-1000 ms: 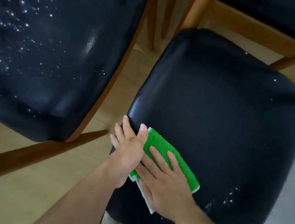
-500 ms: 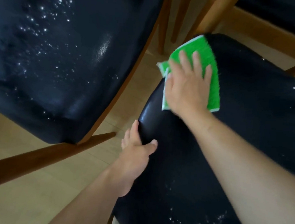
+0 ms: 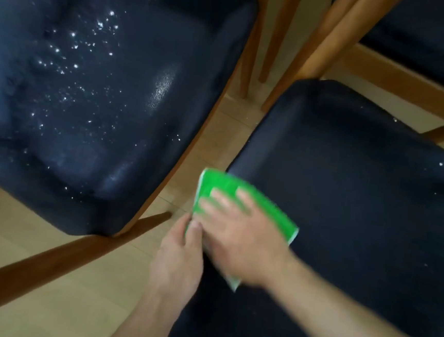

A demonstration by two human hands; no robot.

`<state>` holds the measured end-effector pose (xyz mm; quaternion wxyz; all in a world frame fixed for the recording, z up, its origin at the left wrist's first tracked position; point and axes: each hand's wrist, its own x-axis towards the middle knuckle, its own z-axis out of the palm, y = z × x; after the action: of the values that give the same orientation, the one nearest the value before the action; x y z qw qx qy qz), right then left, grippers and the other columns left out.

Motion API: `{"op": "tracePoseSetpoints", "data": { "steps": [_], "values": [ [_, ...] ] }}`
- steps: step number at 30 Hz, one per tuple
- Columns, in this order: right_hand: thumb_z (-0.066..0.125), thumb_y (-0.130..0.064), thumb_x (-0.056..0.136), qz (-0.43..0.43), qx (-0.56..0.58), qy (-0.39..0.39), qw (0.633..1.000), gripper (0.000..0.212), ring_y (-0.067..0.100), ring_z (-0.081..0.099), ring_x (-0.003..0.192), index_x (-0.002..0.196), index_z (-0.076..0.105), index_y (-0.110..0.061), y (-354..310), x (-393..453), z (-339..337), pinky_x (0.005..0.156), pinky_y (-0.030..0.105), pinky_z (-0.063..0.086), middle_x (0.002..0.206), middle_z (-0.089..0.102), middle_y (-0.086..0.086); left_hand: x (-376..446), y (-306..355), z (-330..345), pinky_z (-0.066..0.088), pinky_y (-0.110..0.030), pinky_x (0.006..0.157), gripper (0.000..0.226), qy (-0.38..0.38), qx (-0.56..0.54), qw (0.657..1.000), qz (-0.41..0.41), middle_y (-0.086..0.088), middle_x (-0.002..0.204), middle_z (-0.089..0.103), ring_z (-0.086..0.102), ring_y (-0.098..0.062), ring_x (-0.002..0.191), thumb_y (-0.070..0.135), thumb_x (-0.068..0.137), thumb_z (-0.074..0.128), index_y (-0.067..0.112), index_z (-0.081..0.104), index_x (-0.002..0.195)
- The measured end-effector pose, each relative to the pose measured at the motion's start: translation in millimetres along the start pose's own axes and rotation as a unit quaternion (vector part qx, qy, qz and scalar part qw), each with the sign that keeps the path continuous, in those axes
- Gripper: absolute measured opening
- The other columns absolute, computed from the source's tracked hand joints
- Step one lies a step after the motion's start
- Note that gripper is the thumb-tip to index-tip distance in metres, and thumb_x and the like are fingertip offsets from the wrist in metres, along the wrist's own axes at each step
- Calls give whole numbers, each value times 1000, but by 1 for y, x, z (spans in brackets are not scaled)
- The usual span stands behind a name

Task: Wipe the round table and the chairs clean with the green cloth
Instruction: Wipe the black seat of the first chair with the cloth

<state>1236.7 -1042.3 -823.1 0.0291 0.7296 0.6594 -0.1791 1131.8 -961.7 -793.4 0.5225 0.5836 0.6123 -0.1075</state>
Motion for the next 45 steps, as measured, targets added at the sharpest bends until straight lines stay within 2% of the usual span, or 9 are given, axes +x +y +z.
{"op": "tracePoseSetpoints", "data": {
  "steps": [3,6,9,18,25,31,36,41,45],
  "values": [
    [28,-41,91,140,16,48,989,52,24,38,138,135,54,-29,83,28,-20,111,50,27,146,48,-2,2,18,12,37,1,79,27,-33,60,996,53,31,104,60,50,24,98,33,99,45,45,51,122],
    [26,-39,95,294,50,103,949,51,24,22,145,143,42,-30,139,42,-31,114,50,15,155,34,-2,10,32,19,35,-26,107,57,-60,137,987,52,6,149,41,39,-12,135,34,99,44,25,24,152],
    [31,-36,96,399,61,124,907,51,26,16,147,146,39,-27,129,58,-33,115,54,11,158,27,-2,14,36,17,33,-32,112,61,-71,160,982,70,1,154,33,34,-18,139,30,100,44,24,16,154],
    [35,-37,95,152,73,44,985,46,23,24,145,135,52,-23,46,31,-15,116,50,6,149,43,-4,2,30,28,23,-35,117,102,-50,340,927,148,-5,160,-8,7,-18,148,42,85,60,23,-18,149],
    [20,-44,98,286,90,85,950,53,17,11,148,150,23,-37,146,27,-32,117,46,7,160,19,-10,23,94,60,7,-38,118,114,-65,331,903,266,1,157,-24,-11,-21,147,48,83,67,22,-23,148],
    [25,-36,97,511,87,176,837,49,29,39,131,140,39,-19,204,-54,-22,107,54,30,141,46,8,45,131,93,-4,-61,112,147,-187,368,903,120,-5,148,-45,-33,-34,139,58,66,79,21,-46,133],
    [33,-31,98,641,145,179,733,49,31,22,143,146,36,-19,193,-22,-24,113,59,14,153,34,3,50,129,110,-8,-68,106,158,-168,406,896,62,-10,134,-58,-42,-42,131,55,59,84,22,-66,98],
    [25,-39,95,433,125,162,878,58,27,9,148,151,24,-24,144,51,-36,116,55,3,160,21,-2,51,127,116,-4,-67,108,157,-104,421,900,48,-7,131,-57,-37,-39,136,62,54,80,25,-67,95],
    [21,-41,99,350,120,144,918,55,19,10,148,152,23,-26,162,31,-33,117,45,4,160,21,-7,49,136,114,0,-65,110,163,-119,449,885,28,-8,133,-55,-35,-39,137,62,49,84,24,-68,91]
  ]
}}
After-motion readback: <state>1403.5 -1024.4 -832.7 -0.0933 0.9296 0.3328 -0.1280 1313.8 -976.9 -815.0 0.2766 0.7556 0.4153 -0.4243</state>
